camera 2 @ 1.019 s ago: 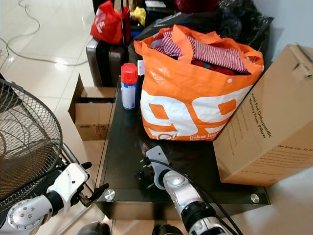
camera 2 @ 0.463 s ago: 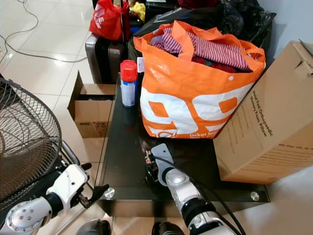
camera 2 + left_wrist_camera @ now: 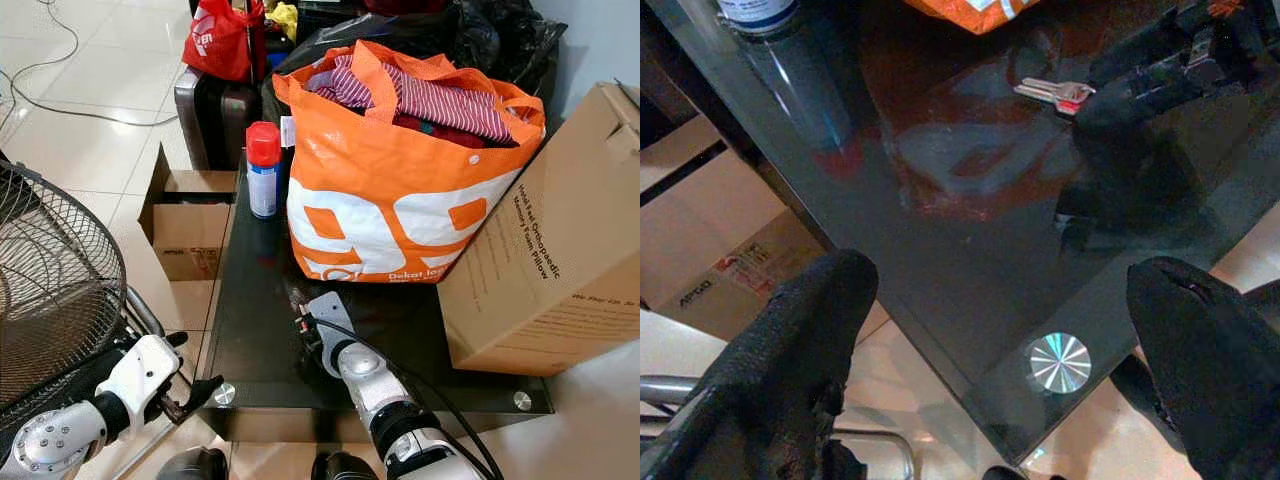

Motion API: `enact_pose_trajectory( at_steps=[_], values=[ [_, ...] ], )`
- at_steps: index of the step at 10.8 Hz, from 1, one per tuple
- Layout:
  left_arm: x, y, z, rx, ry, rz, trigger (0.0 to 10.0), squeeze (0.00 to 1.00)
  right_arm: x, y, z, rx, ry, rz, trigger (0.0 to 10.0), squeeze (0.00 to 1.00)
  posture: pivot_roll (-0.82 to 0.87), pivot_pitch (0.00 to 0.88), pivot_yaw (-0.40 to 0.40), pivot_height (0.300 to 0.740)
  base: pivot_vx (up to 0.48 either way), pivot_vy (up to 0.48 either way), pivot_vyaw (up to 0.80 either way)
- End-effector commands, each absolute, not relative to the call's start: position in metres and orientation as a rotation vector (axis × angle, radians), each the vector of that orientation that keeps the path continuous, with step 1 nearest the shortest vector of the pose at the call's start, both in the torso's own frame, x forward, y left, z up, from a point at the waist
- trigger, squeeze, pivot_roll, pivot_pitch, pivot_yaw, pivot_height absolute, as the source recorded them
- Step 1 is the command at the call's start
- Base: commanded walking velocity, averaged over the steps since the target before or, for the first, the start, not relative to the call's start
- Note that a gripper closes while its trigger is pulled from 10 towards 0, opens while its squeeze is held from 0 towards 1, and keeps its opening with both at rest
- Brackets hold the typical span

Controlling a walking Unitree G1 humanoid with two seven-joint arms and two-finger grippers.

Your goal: Hang keys on a hook

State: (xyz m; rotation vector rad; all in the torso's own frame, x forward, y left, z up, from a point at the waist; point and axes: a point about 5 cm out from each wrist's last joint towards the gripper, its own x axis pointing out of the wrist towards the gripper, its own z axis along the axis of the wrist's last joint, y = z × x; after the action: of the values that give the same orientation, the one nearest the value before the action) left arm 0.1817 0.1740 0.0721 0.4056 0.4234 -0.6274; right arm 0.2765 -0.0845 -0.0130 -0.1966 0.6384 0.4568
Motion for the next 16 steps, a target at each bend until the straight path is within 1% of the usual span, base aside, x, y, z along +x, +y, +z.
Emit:
enact_pose_trajectory(
  at_steps=[1, 7, 10, 11, 12, 13, 15, 16],
  values=[
    [0.181, 0.170, 0.069, 0.390, 0.434, -0.646, 10.0, 0.00, 0.272, -0.097, -0.021, -0.207, 0.690, 0.411, 0.0, 0.00, 0.07, 0.158, -0.097, 0.740, 0.000, 0.000, 0.00],
    [0.184, 0.166, 0.066, 0.385, 0.433, -0.663, 10.0, 0.00, 0.271, -0.101, -0.023, -0.217, 0.693, 0.419, 0.0, 0.00, 0.06, 0.152, -0.091, 0.740, 0.000, 0.000, 0.00],
    [0.189, 0.166, 0.064, 0.389, 0.418, -0.660, 10.0, 0.00, 0.276, -0.102, -0.018, -0.224, 0.671, 0.425, 0.0, 0.00, 0.06, 0.101, -0.094, 0.740, 0.000, 0.000, 0.00],
    [0.197, 0.165, 0.066, 0.382, 0.387, -0.642, 10.0, 0.00, 0.284, -0.106, -0.010, -0.212, 0.636, 0.407, 0.0, 0.00, 0.06, 0.064, -0.097, 0.740, 0.000, 0.000, 0.00],
    [0.204, 0.164, 0.067, 0.368, 0.362, -0.619, 10.0, 0.00, 0.288, -0.110, -0.005, -0.197, 0.602, 0.408, 0.0, 0.00, 0.06, 0.018, -0.100, 0.740, 0.000, 0.000, 0.00],
    [0.208, 0.164, 0.069, 0.351, 0.344, -0.601, 10.0, 0.00, 0.290, -0.113, -0.001, -0.181, 0.576, 0.414, 0.0, 0.00, 0.06, 0.000, -0.103, 0.740, 0.000, 0.000, 0.00],
    [0.226, 0.158, 0.082, 0.255, 0.251, -0.524, 10.0, 0.00, 0.285, -0.129, 0.012, -0.067, 0.459, 0.438, 0.0, 0.00, 0.07, 0.000, -0.101, 0.740, 0.000, 0.000, 0.00],
    [0.230, 0.155, 0.084, 0.236, 0.233, -0.518, 10.0, 0.00, 0.280, -0.135, 0.021, -0.001, 0.408, 0.450, 0.0, 0.00, 0.07, 0.000, -0.095, 0.740, 0.000, 0.000, 0.00]
  ],
)
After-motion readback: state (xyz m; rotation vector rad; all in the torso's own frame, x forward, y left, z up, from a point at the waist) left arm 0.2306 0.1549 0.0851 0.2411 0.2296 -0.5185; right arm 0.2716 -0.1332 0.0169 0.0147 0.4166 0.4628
